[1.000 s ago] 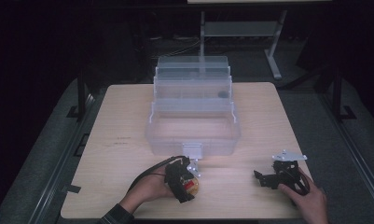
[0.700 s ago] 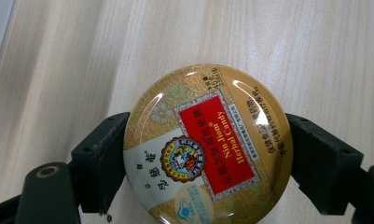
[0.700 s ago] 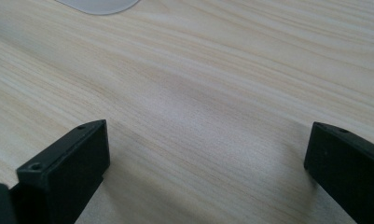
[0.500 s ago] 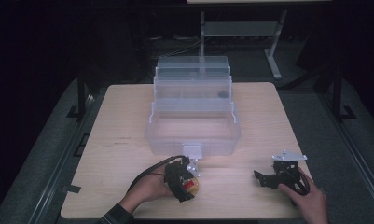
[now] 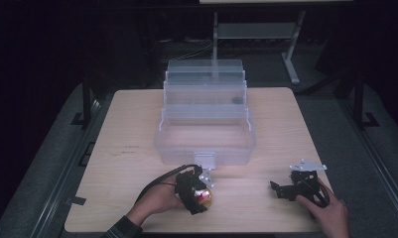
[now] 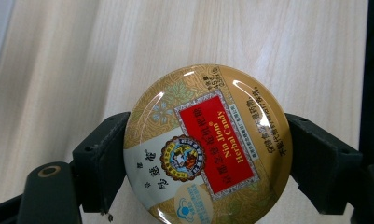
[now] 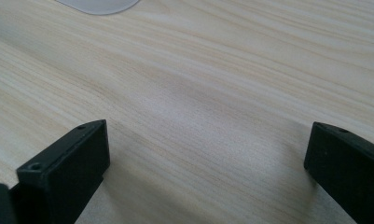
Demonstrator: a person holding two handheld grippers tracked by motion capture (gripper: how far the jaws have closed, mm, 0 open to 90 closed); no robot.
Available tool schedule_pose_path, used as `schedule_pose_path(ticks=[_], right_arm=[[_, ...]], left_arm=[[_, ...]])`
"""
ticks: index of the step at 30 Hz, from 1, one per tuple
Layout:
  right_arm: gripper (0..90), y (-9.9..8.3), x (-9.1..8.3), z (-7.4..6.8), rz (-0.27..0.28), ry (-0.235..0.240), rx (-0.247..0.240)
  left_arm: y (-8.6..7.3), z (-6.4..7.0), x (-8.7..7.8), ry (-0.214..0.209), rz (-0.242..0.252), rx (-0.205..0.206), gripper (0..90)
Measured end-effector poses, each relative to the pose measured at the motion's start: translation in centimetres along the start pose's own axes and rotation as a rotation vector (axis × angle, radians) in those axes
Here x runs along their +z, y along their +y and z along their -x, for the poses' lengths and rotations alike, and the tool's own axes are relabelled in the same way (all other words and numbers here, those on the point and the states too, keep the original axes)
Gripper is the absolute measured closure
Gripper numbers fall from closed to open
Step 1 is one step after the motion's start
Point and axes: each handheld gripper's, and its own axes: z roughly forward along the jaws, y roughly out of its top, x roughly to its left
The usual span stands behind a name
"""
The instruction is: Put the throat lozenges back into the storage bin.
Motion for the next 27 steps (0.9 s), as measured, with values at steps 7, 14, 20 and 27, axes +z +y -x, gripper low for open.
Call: schedule_pose_path(ticks=[7, 14, 20, 27], right_arm=[[0.0, 0.0, 0.0, 0.0, 0.001, 0.0, -0.001], [0.0, 0.0, 0.0, 0.0, 0.001, 0.0, -0.001], [0.0, 0.0, 0.0, 0.0, 0.001, 0.0, -0.001], [0.0, 0.0, 0.0, 0.0, 0.0, 0.0, 0.0]], left_arm=[[0.3, -0.1, -0.5, -0.001, 0.005, 0.004, 19.4], [0.6, 0.0, -1.0, -0.004, 0.01, 0.002, 19.4], [0.7, -0.1, -1.4, -0.006, 0.012, 0.0, 19.4], [1.0, -0.3, -2.2, 0.0, 0.025, -0.005, 19.4]])
